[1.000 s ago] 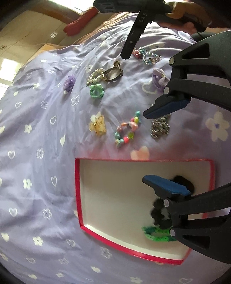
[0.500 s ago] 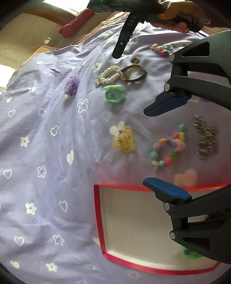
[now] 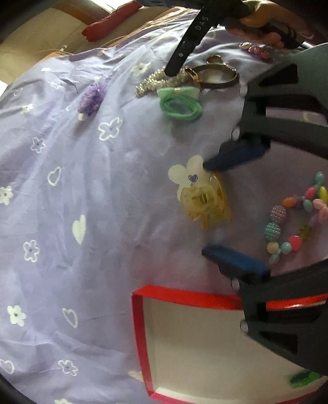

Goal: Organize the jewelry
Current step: 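Grasp the yellow hair claw with the left tool while the right tool grasps the pearl crown bracelet, then carry the hair claw and pearl bracelet into the box and release both, then grasp the beaded bracelet with the left tool while the right tool grasps the gold watch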

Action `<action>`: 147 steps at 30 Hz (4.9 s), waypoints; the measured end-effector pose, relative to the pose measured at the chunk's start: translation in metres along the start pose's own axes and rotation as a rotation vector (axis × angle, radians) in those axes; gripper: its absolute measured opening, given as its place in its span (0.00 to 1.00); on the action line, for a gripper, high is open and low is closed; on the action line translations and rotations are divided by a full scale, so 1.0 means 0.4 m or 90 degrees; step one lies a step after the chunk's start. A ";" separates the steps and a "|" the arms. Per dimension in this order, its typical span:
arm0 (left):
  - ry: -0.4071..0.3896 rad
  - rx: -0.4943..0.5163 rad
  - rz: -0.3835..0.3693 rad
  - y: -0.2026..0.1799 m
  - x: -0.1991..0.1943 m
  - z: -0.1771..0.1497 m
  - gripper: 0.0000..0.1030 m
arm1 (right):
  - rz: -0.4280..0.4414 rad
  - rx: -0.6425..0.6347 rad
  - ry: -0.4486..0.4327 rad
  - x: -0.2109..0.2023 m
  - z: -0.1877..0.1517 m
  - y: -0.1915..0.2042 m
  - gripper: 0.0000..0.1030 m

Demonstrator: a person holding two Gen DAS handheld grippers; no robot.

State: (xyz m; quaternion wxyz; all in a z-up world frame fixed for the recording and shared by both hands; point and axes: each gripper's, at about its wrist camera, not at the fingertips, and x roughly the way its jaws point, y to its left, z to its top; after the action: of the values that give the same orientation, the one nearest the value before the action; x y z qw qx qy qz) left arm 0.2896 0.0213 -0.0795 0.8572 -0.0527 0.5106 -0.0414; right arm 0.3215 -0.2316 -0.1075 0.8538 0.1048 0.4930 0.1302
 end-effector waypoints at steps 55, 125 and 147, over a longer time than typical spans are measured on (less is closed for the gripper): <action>-0.115 -0.139 0.011 0.377 -0.303 -0.161 0.44 | 0.256 -0.127 -0.013 -0.079 -0.099 0.572 0.11; -0.088 -0.183 0.066 0.427 -0.281 -0.163 0.66 | 0.240 -0.110 0.047 -0.020 -0.117 0.539 0.41; -0.084 -0.071 -0.017 0.134 -0.318 -0.181 0.69 | 0.144 -0.026 -0.007 -0.214 -0.158 0.179 0.43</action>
State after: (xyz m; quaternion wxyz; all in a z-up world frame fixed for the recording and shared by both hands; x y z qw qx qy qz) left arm 0.1665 0.0867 -0.0101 0.8842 -0.1095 0.4535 -0.0208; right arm 0.2170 -0.1886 -0.0466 0.8382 0.1429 0.4707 0.2354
